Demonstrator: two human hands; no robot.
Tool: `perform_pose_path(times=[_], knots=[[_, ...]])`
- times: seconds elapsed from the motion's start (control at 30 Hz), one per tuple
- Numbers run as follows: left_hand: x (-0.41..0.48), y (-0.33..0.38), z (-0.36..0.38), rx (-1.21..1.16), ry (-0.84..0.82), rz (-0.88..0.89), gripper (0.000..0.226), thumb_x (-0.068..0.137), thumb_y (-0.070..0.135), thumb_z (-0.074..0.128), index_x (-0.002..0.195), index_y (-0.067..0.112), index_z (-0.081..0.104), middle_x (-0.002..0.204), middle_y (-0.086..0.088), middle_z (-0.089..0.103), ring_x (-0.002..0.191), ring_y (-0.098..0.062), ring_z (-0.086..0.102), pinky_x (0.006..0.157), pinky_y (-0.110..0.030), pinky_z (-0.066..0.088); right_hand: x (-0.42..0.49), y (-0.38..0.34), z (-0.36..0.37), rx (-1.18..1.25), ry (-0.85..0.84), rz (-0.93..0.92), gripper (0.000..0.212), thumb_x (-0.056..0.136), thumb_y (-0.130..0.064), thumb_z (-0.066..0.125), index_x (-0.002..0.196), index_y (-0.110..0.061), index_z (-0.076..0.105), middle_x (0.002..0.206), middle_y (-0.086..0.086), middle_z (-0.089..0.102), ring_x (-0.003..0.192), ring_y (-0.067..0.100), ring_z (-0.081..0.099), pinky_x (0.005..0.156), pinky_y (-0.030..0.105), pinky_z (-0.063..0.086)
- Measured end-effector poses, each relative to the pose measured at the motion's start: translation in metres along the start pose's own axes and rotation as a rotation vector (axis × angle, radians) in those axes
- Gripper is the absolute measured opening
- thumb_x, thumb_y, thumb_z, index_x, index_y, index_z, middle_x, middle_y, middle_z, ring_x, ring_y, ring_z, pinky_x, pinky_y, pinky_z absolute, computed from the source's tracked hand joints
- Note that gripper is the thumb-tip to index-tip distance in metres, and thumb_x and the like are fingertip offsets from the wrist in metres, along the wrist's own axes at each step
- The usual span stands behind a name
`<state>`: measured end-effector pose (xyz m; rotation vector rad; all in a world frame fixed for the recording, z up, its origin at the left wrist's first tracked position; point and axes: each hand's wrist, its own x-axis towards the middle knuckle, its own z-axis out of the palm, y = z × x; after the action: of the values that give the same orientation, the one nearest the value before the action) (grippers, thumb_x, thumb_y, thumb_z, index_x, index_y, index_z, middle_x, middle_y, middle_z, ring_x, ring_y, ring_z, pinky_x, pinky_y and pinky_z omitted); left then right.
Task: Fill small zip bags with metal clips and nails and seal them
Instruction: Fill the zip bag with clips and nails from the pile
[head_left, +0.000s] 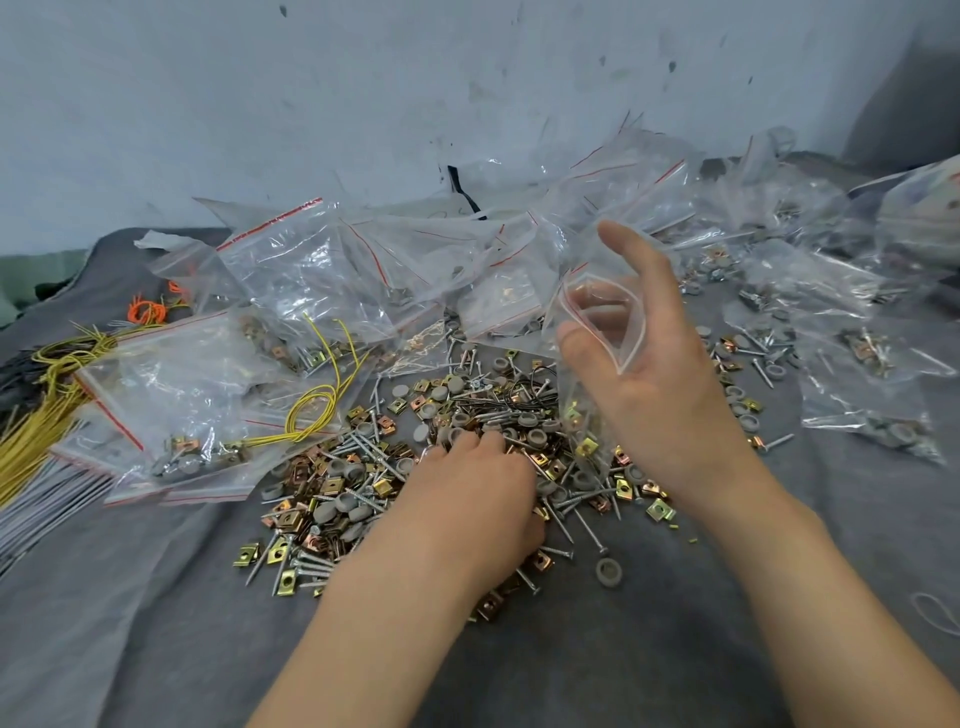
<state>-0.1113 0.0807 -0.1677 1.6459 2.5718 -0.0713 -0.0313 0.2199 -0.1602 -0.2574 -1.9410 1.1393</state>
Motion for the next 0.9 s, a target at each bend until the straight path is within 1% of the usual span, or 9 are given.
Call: perform_pose_path(times=[0.1,0.2,0.3,0.4,0.47,0.6,0.7,0.8,0.9], knots=[[-0.001,-0.006,-0.005,-0.059,-0.046,0.019,0.029,0.094,0.041,0.052,0.109,0.019,0.062,0.110,0.000,0.050,0.107,-0.021,0.049,0.092,-0.039,0.047,-0.001,0.001,0.000,0.006,-0.007,0.007,0.063,0.091,-0.034,0.063,0.144,-0.048,0.032,0.107,-0.026,0.060,0.107,0.000,0.061,0.084,0.008,0.046],[-0.001,-0.012,-0.010,-0.139,-0.038,0.017,0.030,0.093,0.042,0.052,0.098,0.015,0.065,0.101,0.002,0.054,0.096,-0.019,0.055,0.084,-0.040,0.053,0.000,0.002,-0.001,0.008,-0.009,0.004,0.063,0.091,-0.034,0.062,0.144,-0.048,0.031,0.107,-0.027,0.060,0.106,0.000,0.060,0.084,0.008,0.045],[0.000,-0.016,-0.009,-0.216,0.008,0.017,0.024,0.093,0.041,0.054,0.095,0.017,0.059,0.092,0.007,0.057,0.085,-0.014,0.056,0.078,-0.036,0.052,0.000,0.002,-0.002,0.007,-0.012,0.005,0.063,0.091,-0.034,0.061,0.144,-0.049,0.031,0.107,-0.028,0.060,0.106,0.000,0.060,0.085,0.009,0.045],[0.002,-0.020,-0.007,-0.335,0.047,0.006,0.014,0.093,0.035,0.058,0.091,0.023,0.051,0.083,0.009,0.057,0.074,-0.009,0.055,0.066,-0.028,0.049,0.000,0.001,-0.002,0.001,-0.016,0.003,0.063,0.091,-0.034,0.061,0.144,-0.049,0.031,0.107,-0.028,0.059,0.106,-0.002,0.060,0.086,0.008,0.044],[0.003,-0.022,-0.005,-0.370,0.071,0.004,0.011,0.093,0.029,0.058,0.088,0.023,0.049,0.079,0.008,0.059,0.071,-0.009,0.056,0.063,-0.029,0.050,-0.001,0.000,-0.002,-0.008,-0.017,0.006,0.062,0.091,-0.035,0.061,0.144,-0.049,0.031,0.108,-0.029,0.059,0.107,-0.002,0.059,0.085,0.007,0.045],[0.004,-0.024,-0.003,-0.386,0.107,0.008,0.010,0.092,0.025,0.058,0.087,0.023,0.049,0.075,0.007,0.061,0.068,-0.008,0.056,0.063,-0.030,0.049,-0.001,-0.001,-0.001,-0.015,-0.023,0.009,0.062,0.091,-0.036,0.061,0.144,-0.050,0.031,0.109,-0.029,0.059,0.108,-0.003,0.059,0.085,0.007,0.044],[0.004,-0.027,-0.003,-0.354,0.119,-0.032,0.005,0.095,0.026,0.055,0.095,0.024,0.051,0.082,0.009,0.060,0.077,-0.011,0.057,0.073,-0.034,0.051,-0.002,-0.001,-0.001,-0.021,-0.023,0.009,0.062,0.091,-0.037,0.061,0.143,-0.052,0.031,0.109,-0.030,0.058,0.109,-0.003,0.059,0.085,0.006,0.044],[0.003,-0.031,-0.005,-0.275,0.134,-0.065,0.007,0.097,0.030,0.052,0.103,0.027,0.049,0.087,0.010,0.056,0.086,-0.017,0.058,0.081,-0.040,0.051,-0.002,0.000,-0.001,-0.024,-0.025,0.011,0.062,0.091,-0.037,0.061,0.143,-0.053,0.031,0.109,-0.030,0.059,0.108,-0.004,0.059,0.085,0.005,0.043],[-0.002,-0.028,-0.011,-0.285,0.035,-0.008,0.007,0.098,0.031,0.052,0.103,0.034,0.056,0.085,0.015,0.056,0.084,-0.008,0.057,0.081,-0.035,0.053,-0.002,0.000,-0.002,-0.025,-0.030,0.010,0.062,0.091,-0.037,0.061,0.142,-0.054,0.031,0.109,-0.030,0.058,0.108,-0.004,0.059,0.084,0.004,0.042]])
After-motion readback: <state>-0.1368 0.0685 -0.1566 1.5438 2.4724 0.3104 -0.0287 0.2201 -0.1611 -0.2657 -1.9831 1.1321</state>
